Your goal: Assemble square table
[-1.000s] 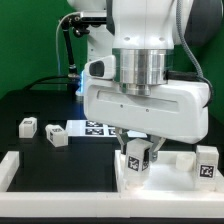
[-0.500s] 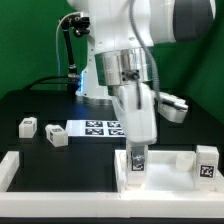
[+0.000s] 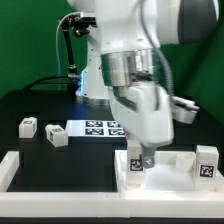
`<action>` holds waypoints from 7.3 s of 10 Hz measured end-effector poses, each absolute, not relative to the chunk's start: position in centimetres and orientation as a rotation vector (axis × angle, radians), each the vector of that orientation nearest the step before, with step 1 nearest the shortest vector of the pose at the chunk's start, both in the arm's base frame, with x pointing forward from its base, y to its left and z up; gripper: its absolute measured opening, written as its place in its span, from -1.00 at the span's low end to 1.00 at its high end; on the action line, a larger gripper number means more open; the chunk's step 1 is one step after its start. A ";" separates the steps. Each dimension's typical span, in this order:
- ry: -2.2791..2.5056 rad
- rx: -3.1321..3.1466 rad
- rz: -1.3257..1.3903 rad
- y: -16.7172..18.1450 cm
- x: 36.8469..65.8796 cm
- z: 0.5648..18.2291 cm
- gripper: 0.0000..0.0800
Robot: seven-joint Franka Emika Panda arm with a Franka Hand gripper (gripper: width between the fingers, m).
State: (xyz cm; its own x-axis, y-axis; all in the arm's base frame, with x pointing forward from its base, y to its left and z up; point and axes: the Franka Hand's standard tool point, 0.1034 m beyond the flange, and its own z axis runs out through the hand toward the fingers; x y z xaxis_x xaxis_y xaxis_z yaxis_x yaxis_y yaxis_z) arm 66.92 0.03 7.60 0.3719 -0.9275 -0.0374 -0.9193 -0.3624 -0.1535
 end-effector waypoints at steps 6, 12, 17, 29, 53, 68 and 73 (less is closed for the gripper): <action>0.819 -2.939 -0.161 -0.3 67.1 7.7 0.62; 0.806 -2.949 -0.154 -0.3 67.1 7.8 -0.16; 1.777 -2.407 -0.082 -0.5 66.8 7.5 -0.26; 1.140 -2.760 -0.150 -0.8 66.6 7.3 0.62; 1.354 -2.607 -0.131 -1.1 66.3 6.5 0.61; 2.045 -2.097 -0.063 -1.4 66.5 6.9 -0.27; 1.789 -2.341 -0.110 -0.9 66.4 6.8 0.30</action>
Offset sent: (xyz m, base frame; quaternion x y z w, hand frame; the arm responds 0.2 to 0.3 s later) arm 0.0000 0.0000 0.0000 0.0000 0.0000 -0.1938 0.9810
